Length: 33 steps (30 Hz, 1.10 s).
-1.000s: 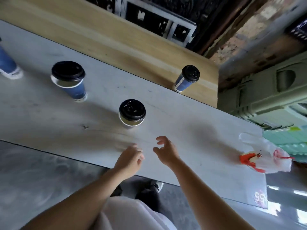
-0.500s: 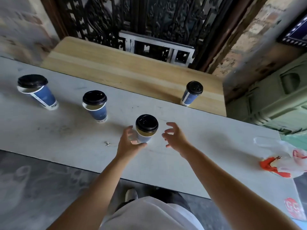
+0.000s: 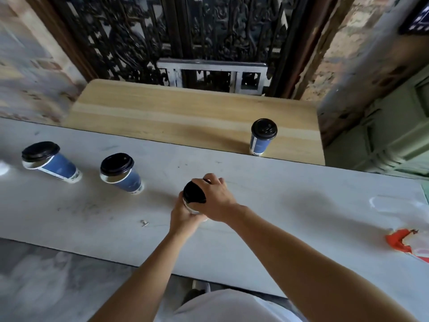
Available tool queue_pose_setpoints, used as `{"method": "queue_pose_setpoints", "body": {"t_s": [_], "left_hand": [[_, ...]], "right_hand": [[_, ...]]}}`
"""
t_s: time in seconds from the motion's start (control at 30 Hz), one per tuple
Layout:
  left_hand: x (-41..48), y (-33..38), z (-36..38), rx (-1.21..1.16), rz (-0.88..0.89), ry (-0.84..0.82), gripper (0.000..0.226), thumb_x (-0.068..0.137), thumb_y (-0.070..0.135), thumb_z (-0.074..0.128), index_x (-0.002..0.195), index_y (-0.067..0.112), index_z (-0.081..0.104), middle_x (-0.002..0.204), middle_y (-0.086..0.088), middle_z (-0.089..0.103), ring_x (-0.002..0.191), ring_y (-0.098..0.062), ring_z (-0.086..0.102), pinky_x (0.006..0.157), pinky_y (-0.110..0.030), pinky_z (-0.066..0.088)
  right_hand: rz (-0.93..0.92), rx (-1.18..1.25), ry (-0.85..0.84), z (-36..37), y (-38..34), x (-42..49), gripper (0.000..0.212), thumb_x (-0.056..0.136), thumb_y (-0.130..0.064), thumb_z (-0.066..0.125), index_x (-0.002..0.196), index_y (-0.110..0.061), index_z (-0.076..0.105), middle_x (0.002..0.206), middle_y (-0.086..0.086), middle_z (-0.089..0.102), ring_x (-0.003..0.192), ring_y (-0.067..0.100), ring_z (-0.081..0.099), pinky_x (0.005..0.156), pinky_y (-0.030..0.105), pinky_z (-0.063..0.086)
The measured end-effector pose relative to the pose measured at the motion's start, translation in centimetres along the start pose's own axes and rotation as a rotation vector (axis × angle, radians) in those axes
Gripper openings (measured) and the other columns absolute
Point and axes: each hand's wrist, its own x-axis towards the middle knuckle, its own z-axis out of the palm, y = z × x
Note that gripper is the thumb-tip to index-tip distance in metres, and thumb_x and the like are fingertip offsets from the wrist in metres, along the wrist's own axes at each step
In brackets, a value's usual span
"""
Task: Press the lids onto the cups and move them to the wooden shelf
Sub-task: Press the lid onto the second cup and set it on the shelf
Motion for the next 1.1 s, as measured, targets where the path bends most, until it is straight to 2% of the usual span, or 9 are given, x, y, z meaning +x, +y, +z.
{"method": "queue_pose_setpoints", "body": {"t_s": [0.17,0.3,0.43,0.53,0.7,0.8,0.9,1.0,1.1], "left_hand": [[-1.0,1.8,3.2,0.032,0.057,-0.006,0.071,0.052,0.046,0.090,0.113,0.052,0.053,0.094,0.041,0.066,0.086,0.021,0.060,0.060,0.000,0.042],[-2.0,1.6,5.1,0.032,0.116,-0.044,0.067,0.059,0.037,0.092,0.114,0.044,0.055,0.101,0.037,0.066,0.092,0.013,0.063,0.065,-0.003,0.044],[-2.5,1.0,5.1,0.067,0.188,-0.106,0.070,0.059,0.037,0.091,0.116,0.043,0.050,0.106,0.034,0.064,0.097,0.013,0.061,0.069,-0.008,0.045],[-2.0,0.4,4.1,0.091,0.285,-0.157,0.074,0.055,0.038,0.091,0.116,0.044,0.051,0.107,0.026,0.068,0.098,0.010,0.063,0.072,-0.006,0.046],[-0.8,-1.2,2.0,0.104,0.395,-0.240,0.076,0.056,0.032,0.091,0.118,0.049,0.050,0.109,0.028,0.067,0.101,0.014,0.060,0.077,-0.002,0.042],[-0.7,-2.3,1.0,0.079,0.420,-0.264,0.076,0.056,0.035,0.091,0.115,0.058,0.049,0.112,0.034,0.065,0.102,0.011,0.063,0.078,-0.004,0.045],[-0.6,-3.0,0.3,0.028,0.435,-0.272,0.078,0.053,0.039,0.090,0.116,0.061,0.050,0.113,0.033,0.067,0.101,0.006,0.067,0.077,-0.007,0.048],[-0.5,-3.3,0.0,-0.003,0.433,-0.279,0.076,0.056,0.037,0.093,0.117,0.057,0.052,0.114,0.031,0.068,0.102,0.006,0.067,0.078,-0.007,0.048],[-0.7,-3.6,0.3,-0.011,0.371,-0.267,0.070,0.058,0.040,0.086,0.116,0.059,0.052,0.112,0.030,0.069,0.102,0.005,0.067,0.081,-0.020,0.054]], "right_hand": [[0.022,0.275,0.075,-2.5,3.7,-1.6,0.075,0.076,-0.041,0.081,0.144,-0.035,0.050,0.136,0.002,0.047,0.124,0.022,0.049,0.104,0.036,0.045],[0.333,0.776,0.176,-4.1,6.1,-3.5,0.061,0.081,-0.041,0.081,0.136,-0.033,0.058,0.114,-0.001,0.062,0.094,0.010,0.064,0.084,0.024,0.052],[0.620,1.526,0.184,-4.5,8.6,-6.7,0.036,0.089,-0.039,0.071,0.118,-0.019,0.065,0.117,0.018,0.066,0.100,0.029,0.069,0.085,0.044,0.061],[0.666,1.698,0.233,-2.9,8.7,-8.5,0.037,0.087,-0.033,0.072,0.117,-0.011,0.065,0.113,0.021,0.065,0.100,0.036,0.068,0.088,0.050,0.060],[0.526,1.544,0.255,0.4,5.6,-8.9,0.026,0.091,-0.020,0.067,0.117,-0.018,0.072,0.111,0.011,0.068,0.101,0.028,0.064,0.086,0.042,0.060],[0.499,1.412,0.313,2.2,3.3,-9.0,0.040,0.090,-0.014,0.070,0.129,-0.019,0.065,0.118,0.010,0.068,0.103,0.021,0.066,0.090,0.040,0.058],[0.460,1.159,0.399,3.8,1.3,-9.0,0.054,0.082,-0.013,0.077,0.133,-0.023,0.062,0.126,0.005,0.063,0.105,0.016,0.067,0.078,0.029,0.058],[0.363,0.766,0.459,4.6,0.5,-8.5,0.067,0.078,-0.015,0.082,0.140,-0.022,0.056,0.134,-0.004,0.051,0.121,0.015,0.056,0.095,0.030,0.055],[0.250,0.356,0.450,4.7,-0.2,-7.7,0.076,0.073,-0.036,0.082,0.142,-0.026,0.052,0.129,-0.015,0.044,0.107,-0.002,0.047,0.085,-0.003,0.036]]}}
